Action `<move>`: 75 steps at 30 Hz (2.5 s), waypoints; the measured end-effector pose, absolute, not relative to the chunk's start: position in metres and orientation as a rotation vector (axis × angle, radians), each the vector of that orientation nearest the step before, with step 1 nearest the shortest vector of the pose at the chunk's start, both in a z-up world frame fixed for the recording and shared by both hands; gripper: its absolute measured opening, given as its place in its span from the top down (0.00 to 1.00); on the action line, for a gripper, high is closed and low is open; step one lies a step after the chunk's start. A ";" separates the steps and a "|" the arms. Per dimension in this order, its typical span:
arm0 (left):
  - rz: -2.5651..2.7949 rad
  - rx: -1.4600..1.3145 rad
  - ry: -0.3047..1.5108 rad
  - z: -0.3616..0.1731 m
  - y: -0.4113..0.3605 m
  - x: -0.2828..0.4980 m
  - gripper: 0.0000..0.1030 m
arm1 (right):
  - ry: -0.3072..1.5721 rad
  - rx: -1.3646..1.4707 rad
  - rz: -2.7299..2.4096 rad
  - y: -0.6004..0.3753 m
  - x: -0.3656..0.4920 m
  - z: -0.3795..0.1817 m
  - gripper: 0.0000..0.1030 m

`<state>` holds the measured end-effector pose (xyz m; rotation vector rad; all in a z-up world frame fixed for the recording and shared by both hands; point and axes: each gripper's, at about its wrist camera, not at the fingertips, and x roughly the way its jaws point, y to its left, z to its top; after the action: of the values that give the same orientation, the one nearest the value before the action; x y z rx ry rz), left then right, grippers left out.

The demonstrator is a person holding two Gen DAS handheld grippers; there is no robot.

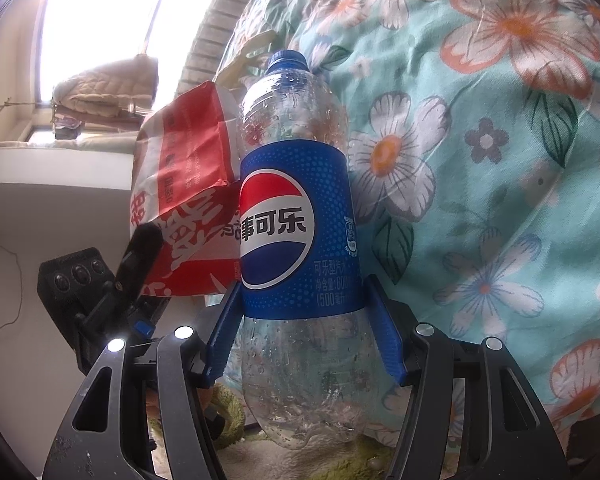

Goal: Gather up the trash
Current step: 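Lift the Pepsi bottle and snack bag off the quilt with both tools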

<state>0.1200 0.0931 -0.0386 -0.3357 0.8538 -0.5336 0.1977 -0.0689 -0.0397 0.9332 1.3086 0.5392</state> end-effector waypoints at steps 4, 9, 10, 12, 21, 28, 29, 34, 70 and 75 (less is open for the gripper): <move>-0.513 -0.398 0.878 -0.044 0.095 0.131 0.33 | 1.310 0.933 0.539 -0.067 0.198 -0.040 0.45; -0.466 -0.502 0.887 -0.050 0.103 0.145 0.37 | 1.309 0.933 0.539 -0.067 0.198 -0.041 0.45; -0.458 -0.502 0.887 -0.050 0.104 0.146 0.43 | 1.309 0.933 0.539 -0.067 0.198 -0.040 0.45; -0.436 -0.479 0.886 -0.049 0.103 0.147 0.51 | 1.310 0.934 0.540 -0.067 0.198 -0.041 0.45; -0.402 -0.353 0.898 -0.042 0.107 0.126 0.67 | 1.320 0.948 0.543 -0.070 0.200 -0.046 0.42; -0.398 -0.184 0.918 -0.044 0.101 0.104 0.67 | 1.318 0.943 0.534 -0.078 0.204 -0.046 0.40; -0.396 -0.172 0.922 -0.046 0.100 0.102 0.67 | 1.321 0.943 0.534 -0.078 0.205 -0.046 0.40; -0.395 -0.147 0.912 -0.051 0.091 0.100 0.68 | 1.330 0.913 0.525 -0.073 0.209 -0.047 0.35; -0.411 -0.073 0.866 -0.040 0.079 0.100 0.68 | 1.137 1.051 0.560 -0.156 0.182 -0.023 0.46; -0.420 -0.055 0.855 -0.035 0.074 0.099 0.68 | 1.120 1.067 0.557 -0.173 0.178 -0.021 0.46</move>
<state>0.0988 0.0737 -0.0353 -0.0555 0.8553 -0.4202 0.1778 -0.1728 -0.0209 1.0673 1.1201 0.5572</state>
